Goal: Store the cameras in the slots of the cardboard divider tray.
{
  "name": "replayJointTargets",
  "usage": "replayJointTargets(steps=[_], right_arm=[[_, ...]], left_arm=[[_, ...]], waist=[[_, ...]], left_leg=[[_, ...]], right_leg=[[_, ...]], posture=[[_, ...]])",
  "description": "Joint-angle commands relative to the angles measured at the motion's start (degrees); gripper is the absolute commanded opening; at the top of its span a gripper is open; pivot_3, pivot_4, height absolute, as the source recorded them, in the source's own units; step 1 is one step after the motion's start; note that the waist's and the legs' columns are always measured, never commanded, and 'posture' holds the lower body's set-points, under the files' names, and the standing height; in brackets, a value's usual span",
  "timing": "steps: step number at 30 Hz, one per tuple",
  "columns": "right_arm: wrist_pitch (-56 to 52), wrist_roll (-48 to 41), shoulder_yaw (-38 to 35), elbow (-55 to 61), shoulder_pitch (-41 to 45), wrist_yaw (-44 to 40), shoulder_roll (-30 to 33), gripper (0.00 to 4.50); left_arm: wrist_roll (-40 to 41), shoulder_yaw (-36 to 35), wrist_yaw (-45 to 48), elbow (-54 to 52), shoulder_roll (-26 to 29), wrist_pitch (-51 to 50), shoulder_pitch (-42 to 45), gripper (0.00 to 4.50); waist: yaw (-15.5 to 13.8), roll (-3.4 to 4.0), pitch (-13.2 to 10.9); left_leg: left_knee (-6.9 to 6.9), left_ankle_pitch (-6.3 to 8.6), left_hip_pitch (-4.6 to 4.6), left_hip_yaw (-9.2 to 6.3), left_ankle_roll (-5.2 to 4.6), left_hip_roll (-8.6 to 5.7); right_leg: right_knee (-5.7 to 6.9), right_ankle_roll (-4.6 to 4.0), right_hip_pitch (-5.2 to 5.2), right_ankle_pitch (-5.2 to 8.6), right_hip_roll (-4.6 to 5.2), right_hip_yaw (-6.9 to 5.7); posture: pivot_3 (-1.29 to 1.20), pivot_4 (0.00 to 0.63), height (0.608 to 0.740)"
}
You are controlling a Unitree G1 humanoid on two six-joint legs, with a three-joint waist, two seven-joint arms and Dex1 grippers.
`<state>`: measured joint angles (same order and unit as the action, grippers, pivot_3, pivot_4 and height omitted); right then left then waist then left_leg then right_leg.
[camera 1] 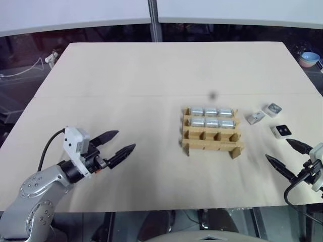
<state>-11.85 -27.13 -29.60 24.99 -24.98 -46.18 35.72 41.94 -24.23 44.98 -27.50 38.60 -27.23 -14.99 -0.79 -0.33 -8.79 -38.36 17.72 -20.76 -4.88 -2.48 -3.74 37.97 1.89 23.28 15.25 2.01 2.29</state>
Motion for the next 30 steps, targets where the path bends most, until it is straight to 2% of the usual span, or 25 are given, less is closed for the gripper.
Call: replayJointTargets(steps=[1,6,10,13,16,30], right_arm=[[0.11,0.31,-0.19,3.12,0.57,2.53,-0.88,4.45],[-2.53,0.7,0.11,4.81,2.32,8.91,-3.64,4.45],[-12.79,3.6,1.02,5.98,6.14,17.67,-2.02,4.45],[-16.89,2.11,1.41,3.71,9.46,19.09,-1.86,4.45],[-17.21,4.35,2.14,0.21,12.47,21.16,-2.25,4.45],[-19.21,9.46,6.27,-13.2,21.31,25.24,-2.61,4.45]], left_arm=[[1.66,-1.27,0.39,-1.34,0.74,-0.3,1.21,4.5],[5.66,-1.28,1.86,-1.18,1.37,-2.32,4.42,4.5],[10.08,-1.06,6.64,-2.8,3.69,-3.56,7.21,4.5],[13.5,-0.13,12.17,-5.6,6.32,-3.85,8.67,4.5],[15.27,1.11,16.17,-7.24,8.44,-4.11,9.7,4.5],[14.11,3.61,19.7,-8.41,10.08,-2.86,12.28,4.5]], waist=[[0.0,0.0,0.0],[0.01,0.03,0.02],[0.06,0.01,0.02],[0.11,0.02,0.01],[0.12,0.03,0.01],[0.26,0.08,-0.01]], left_leg=[[0.0,0.0,0.0,0.0,0.0,0.0],[-0.01,0.0,0.0,-0.01,0.01,-0.01],[-0.02,-0.01,-0.03,0.0,0.01,-0.01],[-0.02,-0.02,-0.06,0.02,0.02,-0.02],[-0.01,-0.02,-0.06,0.02,0.02,-0.02],[-0.01,-0.02,-0.06,0.07,0.01,-0.01]], right_leg=[[0.0,0.0,0.0,0.0,0.0,0.0],[0.02,0.0,0.0,0.0,0.0,-0.01],[0.01,0.0,0.05,0.0,0.0,-0.01],[0.04,-0.01,0.08,0.0,-0.01,0.01],[0.02,-0.01,0.08,0.0,-0.01,0.0],[0.04,-0.01,0.1,0.0,-0.04,0.05]], posture=[[0.0,0.15,0.74],[0.0,0.15,0.74],[0.0,0.15,0.74],[0.0,0.15,0.74],[0.0,0.15,0.74],[0.0,0.15,0.74]])
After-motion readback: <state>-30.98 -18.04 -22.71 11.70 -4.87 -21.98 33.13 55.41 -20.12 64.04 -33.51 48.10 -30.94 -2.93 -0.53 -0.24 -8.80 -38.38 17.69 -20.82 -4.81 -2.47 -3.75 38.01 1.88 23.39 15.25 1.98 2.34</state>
